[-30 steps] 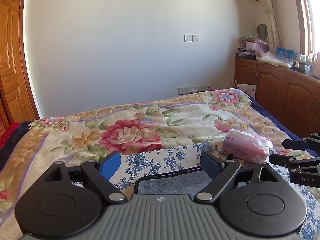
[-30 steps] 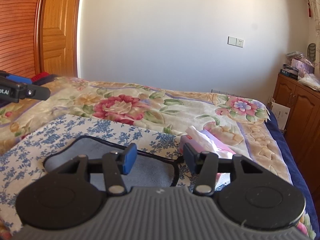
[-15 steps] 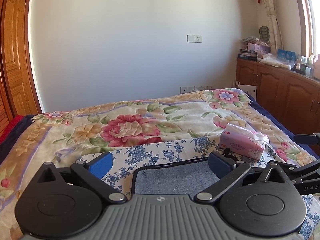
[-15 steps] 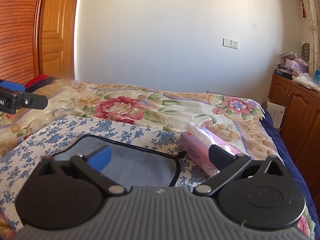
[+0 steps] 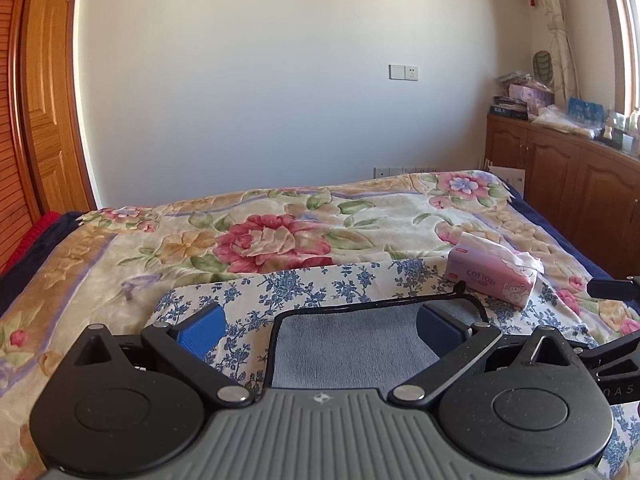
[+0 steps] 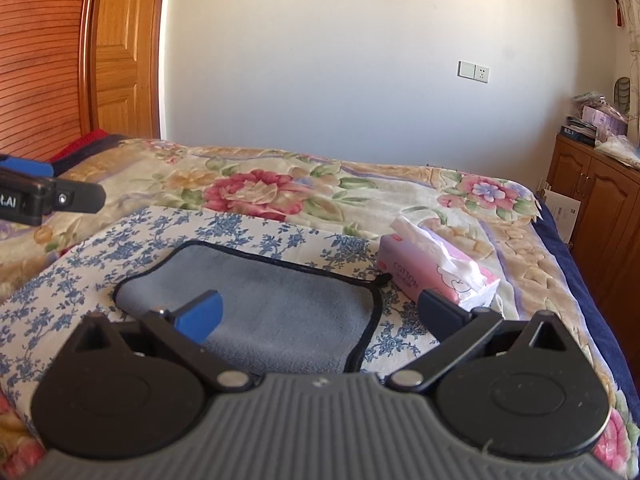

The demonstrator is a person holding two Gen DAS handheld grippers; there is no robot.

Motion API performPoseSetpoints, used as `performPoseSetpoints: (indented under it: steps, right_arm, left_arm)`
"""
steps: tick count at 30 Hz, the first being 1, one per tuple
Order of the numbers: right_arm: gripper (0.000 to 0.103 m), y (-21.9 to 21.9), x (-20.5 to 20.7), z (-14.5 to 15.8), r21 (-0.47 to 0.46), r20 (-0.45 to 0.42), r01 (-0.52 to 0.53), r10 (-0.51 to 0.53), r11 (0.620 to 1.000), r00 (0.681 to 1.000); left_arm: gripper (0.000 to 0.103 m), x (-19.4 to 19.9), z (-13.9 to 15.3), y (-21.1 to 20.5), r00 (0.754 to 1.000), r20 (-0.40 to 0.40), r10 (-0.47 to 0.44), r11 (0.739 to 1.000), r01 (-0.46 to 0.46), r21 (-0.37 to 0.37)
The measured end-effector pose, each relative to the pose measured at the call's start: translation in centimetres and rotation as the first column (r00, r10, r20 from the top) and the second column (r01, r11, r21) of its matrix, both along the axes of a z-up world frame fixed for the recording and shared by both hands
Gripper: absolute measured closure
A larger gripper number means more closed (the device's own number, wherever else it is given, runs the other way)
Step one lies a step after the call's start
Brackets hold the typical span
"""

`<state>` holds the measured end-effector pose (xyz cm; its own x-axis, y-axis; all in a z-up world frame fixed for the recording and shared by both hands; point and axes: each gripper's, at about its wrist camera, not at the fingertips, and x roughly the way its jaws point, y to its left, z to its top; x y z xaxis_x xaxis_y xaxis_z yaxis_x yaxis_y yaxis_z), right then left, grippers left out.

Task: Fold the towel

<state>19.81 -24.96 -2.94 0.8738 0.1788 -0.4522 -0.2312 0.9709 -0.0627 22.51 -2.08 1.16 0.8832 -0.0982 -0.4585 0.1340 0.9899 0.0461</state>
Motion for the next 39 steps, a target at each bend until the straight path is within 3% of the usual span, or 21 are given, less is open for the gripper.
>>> performPoseSetpoints:
  steps: [5, 21, 39]
  right_arm:
    - [0.000, 0.1, -1.1, 0.7, 0.006, 0.009, 0.004, -0.004, 1.000, 1.000]
    - [0.000, -0.5, -5.4, 2.7, 0.054, 0.023, 0.041, -0.042, 0.998, 0.999]
    - [0.000, 0.1, -9.9, 5.0, 0.047, 0.064, 0.048, -0.051, 0.998, 0.997]
  left_arm:
    - [0.000, -1.3, 0.5, 0.3, 1.000, -0.005, -0.020, 1.000, 0.020, -0.020]
    - [0.000, -6.9, 2.5, 0.6, 0.999, 0.015, -0.028, 0.999, 0.028, 0.020]
    - [0.000, -12.0, 4.3, 0.3, 0.999, 0.045, -0.022, 0.999, 0.020, 0.039]
